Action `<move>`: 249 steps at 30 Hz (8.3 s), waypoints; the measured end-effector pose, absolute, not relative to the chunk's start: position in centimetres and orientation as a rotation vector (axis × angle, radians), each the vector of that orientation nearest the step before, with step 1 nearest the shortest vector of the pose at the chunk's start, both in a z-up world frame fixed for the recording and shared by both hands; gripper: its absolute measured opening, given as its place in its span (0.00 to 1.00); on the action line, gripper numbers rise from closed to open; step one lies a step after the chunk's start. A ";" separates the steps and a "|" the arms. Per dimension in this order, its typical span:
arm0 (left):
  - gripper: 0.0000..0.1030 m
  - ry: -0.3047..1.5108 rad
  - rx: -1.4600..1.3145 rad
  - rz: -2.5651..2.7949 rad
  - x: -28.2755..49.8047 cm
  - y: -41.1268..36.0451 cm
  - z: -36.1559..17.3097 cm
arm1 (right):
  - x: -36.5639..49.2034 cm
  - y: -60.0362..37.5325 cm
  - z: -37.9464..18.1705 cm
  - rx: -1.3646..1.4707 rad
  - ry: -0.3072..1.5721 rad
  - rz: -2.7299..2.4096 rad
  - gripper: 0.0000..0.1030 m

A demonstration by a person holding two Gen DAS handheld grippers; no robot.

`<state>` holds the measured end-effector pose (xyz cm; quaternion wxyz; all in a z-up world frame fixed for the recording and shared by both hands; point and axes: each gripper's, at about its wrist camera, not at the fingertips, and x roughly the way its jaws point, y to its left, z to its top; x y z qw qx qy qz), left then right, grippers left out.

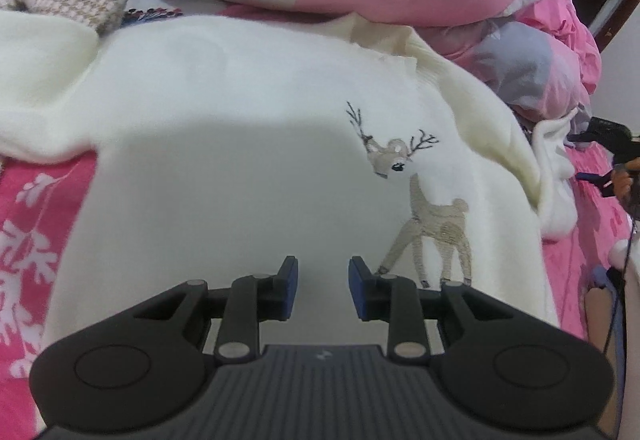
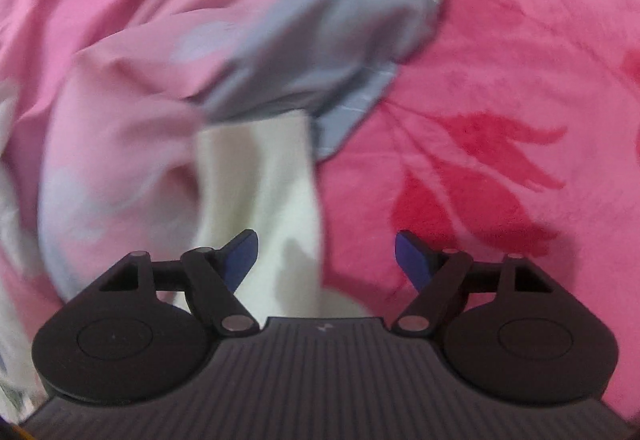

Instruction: Fold clothes

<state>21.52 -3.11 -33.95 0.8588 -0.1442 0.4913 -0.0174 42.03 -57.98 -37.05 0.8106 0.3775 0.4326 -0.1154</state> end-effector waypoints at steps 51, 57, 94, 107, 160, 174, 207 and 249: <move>0.31 1.084 -0.263 -0.095 18.4 -4.2 -32.8 | 44.2 -35.3 -15.5 0.765 0.654 1.252 0.45; 0.34 1.066 -0.309 -0.092 17.4 -3.3 -33.0 | 45.5 -29.5 -20.6 0.497 0.892 1.005 0.59; 0.08 0.773 0.216 -0.455 31.0 -20.2 -31.9 | 21.7 -33.0 -33.7 0.064 0.964 0.108 0.08; 0.05 0.896 -0.101 -0.384 33.2 -14.1 -33.2 | 21.6 -37.5 -33.0 0.514 0.883 0.209 0.40; 0.44 0.954 -0.837 0.163 26.2 8.9 -37.2 | 27.3 -37.2 -39.3 1.101 0.976 -0.020 0.27; 0.09 0.976 -0.807 0.169 25.6 8.0 -36.4 | 26.8 -36.0 -37.2 1.066 0.932 -0.128 0.07; 0.34 0.967 -0.145 -0.003 26.4 -0.4 -36.8 | 38.0 -38.1 -34.4 0.464 0.730 -0.113 0.13; 0.53 0.490 -0.927 0.705 17.5 36.1 -30.3 | 38.6 13.6 -26.3 0.127 0.965 0.946 0.15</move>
